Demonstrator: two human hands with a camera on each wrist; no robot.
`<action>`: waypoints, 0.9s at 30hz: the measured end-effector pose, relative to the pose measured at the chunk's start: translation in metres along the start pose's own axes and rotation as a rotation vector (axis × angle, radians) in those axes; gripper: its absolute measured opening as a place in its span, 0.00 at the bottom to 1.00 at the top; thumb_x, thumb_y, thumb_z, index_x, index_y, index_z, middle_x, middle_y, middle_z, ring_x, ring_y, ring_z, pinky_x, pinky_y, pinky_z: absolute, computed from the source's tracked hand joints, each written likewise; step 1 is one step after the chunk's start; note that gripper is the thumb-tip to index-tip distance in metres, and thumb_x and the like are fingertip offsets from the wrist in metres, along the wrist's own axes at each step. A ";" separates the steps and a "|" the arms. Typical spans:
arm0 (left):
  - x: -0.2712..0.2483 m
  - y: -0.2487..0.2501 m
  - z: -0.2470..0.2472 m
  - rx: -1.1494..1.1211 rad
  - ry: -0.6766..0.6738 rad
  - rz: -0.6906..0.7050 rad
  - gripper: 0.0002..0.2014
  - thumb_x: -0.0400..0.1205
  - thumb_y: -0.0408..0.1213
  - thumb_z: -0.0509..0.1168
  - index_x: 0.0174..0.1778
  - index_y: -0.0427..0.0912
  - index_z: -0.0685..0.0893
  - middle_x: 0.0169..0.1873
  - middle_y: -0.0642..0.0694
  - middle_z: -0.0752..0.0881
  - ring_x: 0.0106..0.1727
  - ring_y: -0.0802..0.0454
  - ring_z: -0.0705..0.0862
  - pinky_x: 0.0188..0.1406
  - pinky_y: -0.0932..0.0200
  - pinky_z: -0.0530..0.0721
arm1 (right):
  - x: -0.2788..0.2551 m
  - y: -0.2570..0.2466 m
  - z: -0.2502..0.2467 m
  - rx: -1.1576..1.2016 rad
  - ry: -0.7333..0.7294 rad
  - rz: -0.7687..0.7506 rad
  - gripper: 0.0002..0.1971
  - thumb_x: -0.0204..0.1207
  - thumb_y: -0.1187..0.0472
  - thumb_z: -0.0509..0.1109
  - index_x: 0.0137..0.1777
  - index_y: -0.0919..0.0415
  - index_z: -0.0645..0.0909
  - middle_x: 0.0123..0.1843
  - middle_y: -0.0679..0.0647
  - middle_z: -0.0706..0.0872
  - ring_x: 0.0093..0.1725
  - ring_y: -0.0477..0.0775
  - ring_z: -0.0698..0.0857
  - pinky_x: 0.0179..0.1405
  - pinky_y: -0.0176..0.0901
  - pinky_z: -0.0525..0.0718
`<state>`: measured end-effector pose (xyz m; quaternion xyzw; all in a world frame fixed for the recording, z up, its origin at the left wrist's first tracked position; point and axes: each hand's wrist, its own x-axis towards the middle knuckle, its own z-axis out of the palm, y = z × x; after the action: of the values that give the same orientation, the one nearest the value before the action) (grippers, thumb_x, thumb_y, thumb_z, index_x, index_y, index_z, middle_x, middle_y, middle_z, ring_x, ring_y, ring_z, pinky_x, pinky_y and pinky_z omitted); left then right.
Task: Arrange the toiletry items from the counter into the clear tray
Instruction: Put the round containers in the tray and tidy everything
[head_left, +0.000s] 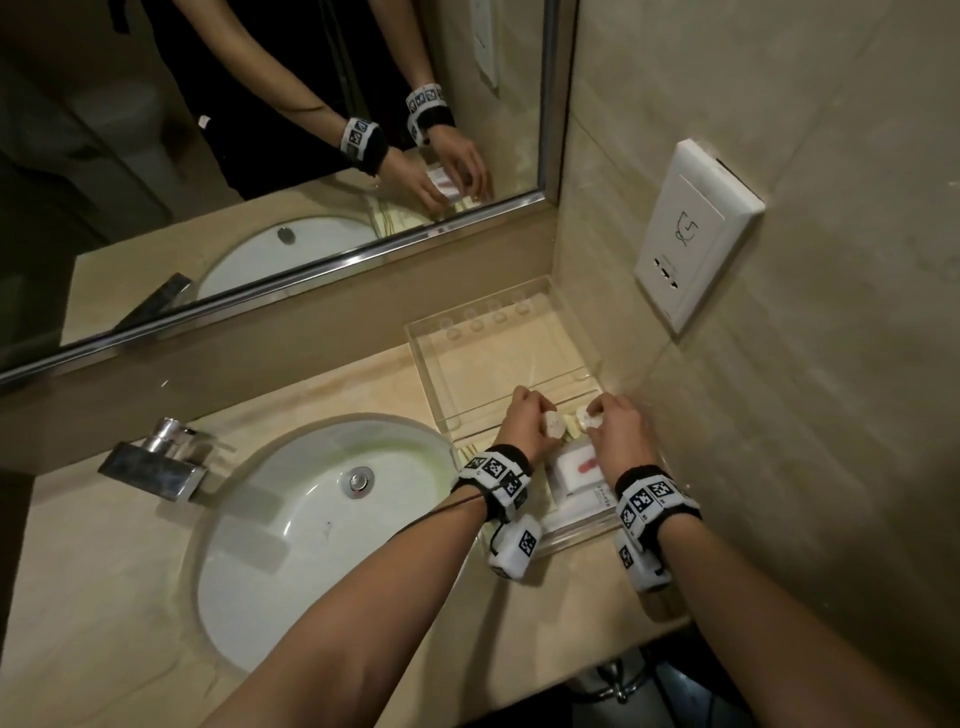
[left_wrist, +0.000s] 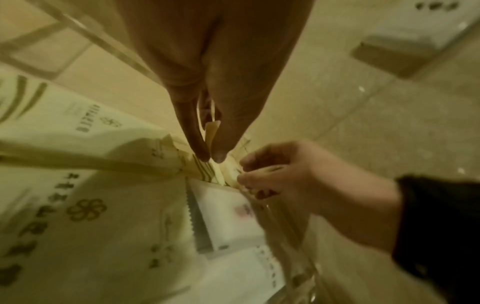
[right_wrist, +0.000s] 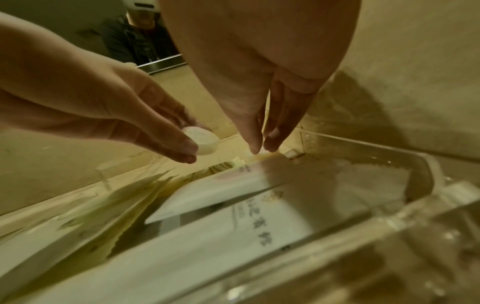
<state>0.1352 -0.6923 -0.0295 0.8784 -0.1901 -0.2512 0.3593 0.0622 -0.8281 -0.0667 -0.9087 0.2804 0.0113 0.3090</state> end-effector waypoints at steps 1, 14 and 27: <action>0.002 0.000 0.004 0.050 0.001 0.038 0.18 0.70 0.31 0.76 0.53 0.36 0.80 0.57 0.43 0.75 0.48 0.52 0.76 0.52 0.63 0.77 | 0.000 0.001 0.001 -0.003 0.000 -0.006 0.14 0.73 0.69 0.75 0.54 0.55 0.79 0.57 0.51 0.81 0.39 0.54 0.89 0.30 0.47 0.91; 0.010 -0.007 0.019 0.485 0.051 0.264 0.16 0.75 0.41 0.71 0.55 0.37 0.85 0.54 0.42 0.80 0.58 0.43 0.74 0.56 0.51 0.78 | 0.006 0.001 0.003 -0.153 -0.030 -0.033 0.21 0.69 0.64 0.80 0.62 0.56 0.80 0.63 0.53 0.80 0.44 0.57 0.90 0.45 0.53 0.90; 0.018 -0.003 0.020 0.452 0.002 0.249 0.16 0.76 0.37 0.70 0.58 0.37 0.82 0.58 0.43 0.79 0.61 0.45 0.73 0.58 0.53 0.78 | 0.007 0.000 0.002 -0.160 -0.037 -0.033 0.24 0.71 0.65 0.78 0.67 0.57 0.78 0.65 0.54 0.79 0.46 0.57 0.90 0.45 0.53 0.91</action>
<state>0.1390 -0.7101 -0.0495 0.9064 -0.3480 -0.1554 0.1823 0.0680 -0.8308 -0.0694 -0.9346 0.2580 0.0453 0.2407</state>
